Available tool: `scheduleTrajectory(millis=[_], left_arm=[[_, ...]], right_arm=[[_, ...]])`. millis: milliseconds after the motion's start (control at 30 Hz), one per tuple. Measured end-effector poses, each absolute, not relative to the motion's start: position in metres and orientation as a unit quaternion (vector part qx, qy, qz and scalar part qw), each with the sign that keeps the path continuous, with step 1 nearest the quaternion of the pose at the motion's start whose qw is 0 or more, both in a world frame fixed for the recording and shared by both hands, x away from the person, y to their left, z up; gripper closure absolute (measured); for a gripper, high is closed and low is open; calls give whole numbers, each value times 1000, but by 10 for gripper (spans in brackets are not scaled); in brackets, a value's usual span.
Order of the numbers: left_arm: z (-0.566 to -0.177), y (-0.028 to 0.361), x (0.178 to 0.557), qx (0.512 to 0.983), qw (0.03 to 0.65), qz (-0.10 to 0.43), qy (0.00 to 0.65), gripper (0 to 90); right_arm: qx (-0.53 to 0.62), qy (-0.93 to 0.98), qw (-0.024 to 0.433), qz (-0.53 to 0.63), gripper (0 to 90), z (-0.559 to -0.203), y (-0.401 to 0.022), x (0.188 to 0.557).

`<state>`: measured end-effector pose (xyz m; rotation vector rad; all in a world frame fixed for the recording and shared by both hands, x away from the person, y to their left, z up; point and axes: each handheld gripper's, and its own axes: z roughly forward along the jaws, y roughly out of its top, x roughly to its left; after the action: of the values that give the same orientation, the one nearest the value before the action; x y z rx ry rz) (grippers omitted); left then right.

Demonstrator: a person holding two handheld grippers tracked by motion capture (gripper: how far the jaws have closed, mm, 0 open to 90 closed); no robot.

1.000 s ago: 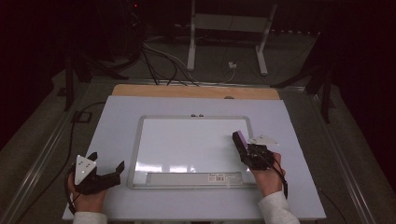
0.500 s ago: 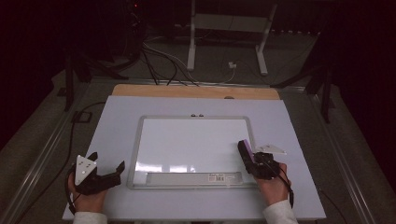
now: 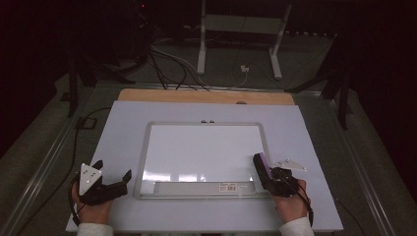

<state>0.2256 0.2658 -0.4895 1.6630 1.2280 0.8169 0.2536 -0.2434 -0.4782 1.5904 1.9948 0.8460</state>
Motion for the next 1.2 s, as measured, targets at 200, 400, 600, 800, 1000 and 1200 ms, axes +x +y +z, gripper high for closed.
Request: scheduleTrajectory(millis=[200, 400, 600, 800, 1000, 1200], left_arm=[[-489, 265, 225, 671, 444, 329, 494, 7], [-490, 265, 225, 671, 444, 329, 494, 7], [-490, 265, 225, 672, 443, 328, 494, 6], [-490, 265, 225, 672, 444, 328, 494, 7], [-490, 265, 226, 672, 443, 328, 494, 7], [-490, 265, 225, 672, 443, 329, 494, 6]], right_arm=[[586, 718, 219, 304, 626, -482, -244, 252], [584, 722, 216, 302, 555, -485, -243, 251], [591, 716, 214, 303, 551, -481, -242, 249], [591, 716, 206, 308, 549, -477, -240, 246], [558, 725, 227, 334, 418, -471, -240, 249], [503, 735, 245, 383, 246, -463, -237, 255]])
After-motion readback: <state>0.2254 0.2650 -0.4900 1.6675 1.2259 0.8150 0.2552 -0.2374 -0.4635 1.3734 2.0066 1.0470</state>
